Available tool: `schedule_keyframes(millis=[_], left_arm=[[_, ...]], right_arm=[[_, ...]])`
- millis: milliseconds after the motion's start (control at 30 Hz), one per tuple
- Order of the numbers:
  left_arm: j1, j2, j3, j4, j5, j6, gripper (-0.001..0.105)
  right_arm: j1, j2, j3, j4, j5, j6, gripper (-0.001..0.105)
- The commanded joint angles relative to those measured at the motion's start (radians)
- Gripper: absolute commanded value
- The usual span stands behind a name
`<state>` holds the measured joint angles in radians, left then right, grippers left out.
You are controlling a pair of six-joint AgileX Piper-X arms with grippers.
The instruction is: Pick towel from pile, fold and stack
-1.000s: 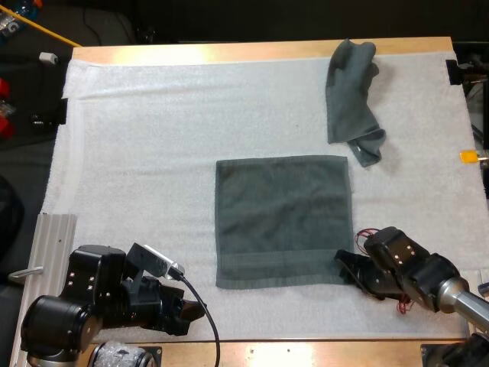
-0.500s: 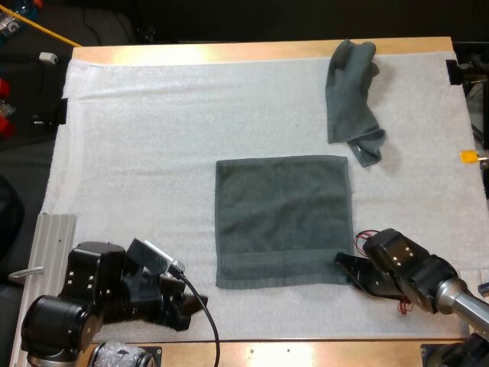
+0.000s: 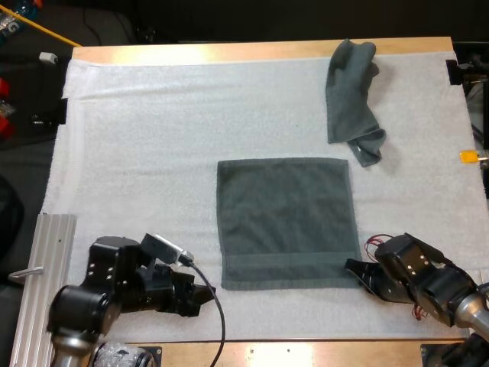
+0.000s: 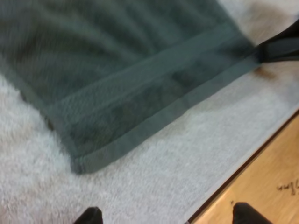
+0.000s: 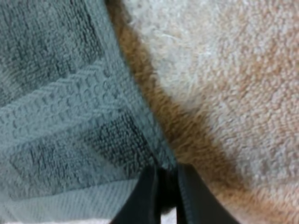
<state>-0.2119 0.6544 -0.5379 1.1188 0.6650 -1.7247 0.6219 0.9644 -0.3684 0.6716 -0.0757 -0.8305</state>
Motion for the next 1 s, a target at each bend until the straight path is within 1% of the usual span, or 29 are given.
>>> schedule_keyframes(millis=[0,100,167,233,333,400,500,700,767,967], left_arm=[[-0.011,0.015,0.010,-0.030,-0.001,-0.014,0.055],[-0.061,0.069,0.030,-0.085,-0.002,-0.047,0.055],[-0.098,0.115,0.031,-0.114,-0.022,-0.053,0.055],[-0.143,0.170,0.031,-0.158,-0.080,-0.076,0.055],[-0.179,0.255,0.031,-0.220,-0.130,-0.099,0.055],[-0.192,0.305,0.031,-0.263,-0.137,-0.107,0.055],[-0.192,0.400,0.031,-0.329,-0.138,-0.135,0.055],[-0.192,0.557,0.031,-0.413,-0.135,-0.142,0.055],[-0.192,0.602,0.031,-0.436,-0.124,-0.142,0.055],[-0.192,0.712,0.031,-0.492,-0.045,-0.145,0.055]], right_arm=[[0.000,-0.006,0.002,0.018,0.011,-0.011,0.000],[0.000,-0.006,0.002,0.016,0.012,-0.011,0.000],[0.000,-0.006,0.002,0.016,0.012,-0.011,0.000],[0.000,-0.006,0.002,0.016,0.012,-0.011,0.000],[0.000,-0.006,0.002,0.016,0.012,-0.011,0.000],[0.000,-0.006,0.002,0.016,0.012,-0.011,0.000],[0.000,-0.006,0.002,0.016,0.012,-0.011,0.000],[0.000,-0.006,0.002,0.016,0.012,-0.011,0.000],[0.000,-0.006,0.002,0.016,0.012,-0.011,0.000],[0.000,-0.006,0.002,0.016,0.012,-0.011,0.000]])
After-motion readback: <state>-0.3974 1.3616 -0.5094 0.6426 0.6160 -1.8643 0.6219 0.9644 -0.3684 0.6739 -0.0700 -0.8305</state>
